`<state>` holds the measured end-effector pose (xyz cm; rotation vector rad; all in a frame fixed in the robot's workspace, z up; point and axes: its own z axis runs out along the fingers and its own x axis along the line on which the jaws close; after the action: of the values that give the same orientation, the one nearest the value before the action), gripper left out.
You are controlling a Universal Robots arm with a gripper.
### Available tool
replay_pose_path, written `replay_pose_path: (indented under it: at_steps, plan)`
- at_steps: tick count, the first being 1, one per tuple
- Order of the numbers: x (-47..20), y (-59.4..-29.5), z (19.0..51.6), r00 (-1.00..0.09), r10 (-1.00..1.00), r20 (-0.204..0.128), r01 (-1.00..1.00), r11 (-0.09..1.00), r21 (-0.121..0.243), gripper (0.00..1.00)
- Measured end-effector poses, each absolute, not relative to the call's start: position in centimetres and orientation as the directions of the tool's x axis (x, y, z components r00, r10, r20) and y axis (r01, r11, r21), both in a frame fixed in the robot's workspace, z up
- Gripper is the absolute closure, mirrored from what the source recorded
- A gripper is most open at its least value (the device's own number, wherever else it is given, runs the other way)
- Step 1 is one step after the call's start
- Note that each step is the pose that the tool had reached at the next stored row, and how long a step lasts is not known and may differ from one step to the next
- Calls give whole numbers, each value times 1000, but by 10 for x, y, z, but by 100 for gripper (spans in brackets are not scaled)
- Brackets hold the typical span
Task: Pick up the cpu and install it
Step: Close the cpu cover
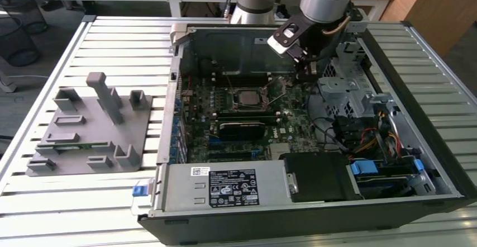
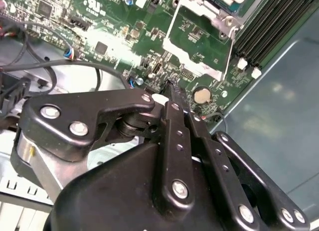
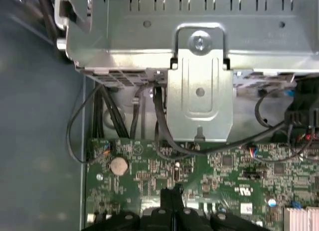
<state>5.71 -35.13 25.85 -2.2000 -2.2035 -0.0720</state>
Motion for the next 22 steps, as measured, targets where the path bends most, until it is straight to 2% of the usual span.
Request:
replay_pose_path:
  at_steps: [11, 22]
  plan:
    - [57, -349, 240, -2, 999, 52, 1000, 1, 14, 89]
    - [48, -347, 238, -2, 998, 55, 1000, 1, 6, 89]
